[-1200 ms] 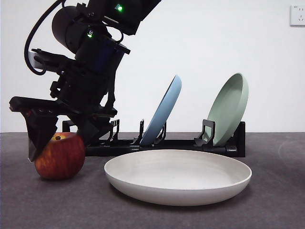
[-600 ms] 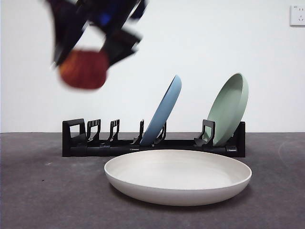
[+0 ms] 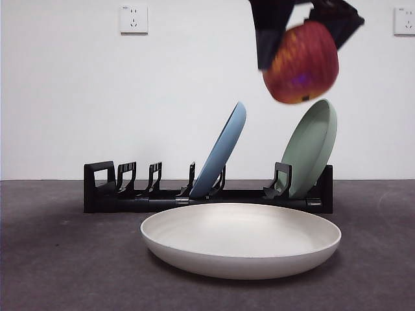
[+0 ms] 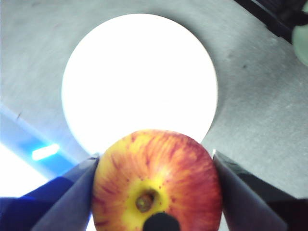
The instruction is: Take the yellow plate from the plate rack,put the plate on the table,take the apple from the table,put the apple in the plate
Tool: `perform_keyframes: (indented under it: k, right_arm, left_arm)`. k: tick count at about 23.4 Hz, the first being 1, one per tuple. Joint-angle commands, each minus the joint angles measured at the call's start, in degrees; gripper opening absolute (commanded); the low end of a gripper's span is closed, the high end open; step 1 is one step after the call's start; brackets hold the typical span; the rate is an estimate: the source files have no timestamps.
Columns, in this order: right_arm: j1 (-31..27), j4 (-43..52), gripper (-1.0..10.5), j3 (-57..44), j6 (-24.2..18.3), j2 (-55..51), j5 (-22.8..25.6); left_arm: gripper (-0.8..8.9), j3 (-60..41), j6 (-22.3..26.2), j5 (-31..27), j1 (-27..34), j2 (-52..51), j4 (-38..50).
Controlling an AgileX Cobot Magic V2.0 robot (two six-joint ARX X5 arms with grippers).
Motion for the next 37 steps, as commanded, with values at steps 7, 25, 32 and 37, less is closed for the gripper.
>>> perform_keyframes:
  k: [7,25,32,37]
  right_arm:
    - [2.8,27.6,0.0,-20.7,7.6,0.8,-0.2]
    - [4.2,40.2,0.0,-28.9,8.3,7.9,-0.2]
    - [4.2,40.0,2.9,-28.8,8.3,7.8,-0.1]
    - [4.2,40.0,5.7,-28.8,8.3,7.8,-0.1]
  left_arm:
    - [2.51,0.2,0.7,-0.2,0.0,1.3,0.7]
    - [2.51,0.2,1.1,-0.1,0.0,1.3,0.7]
    - [2.51,0.2,1.1,-0.1,0.0,1.3,0.7]
    - [2.51,0.2,1.1,-0.1,0.0,1.3,0.7]
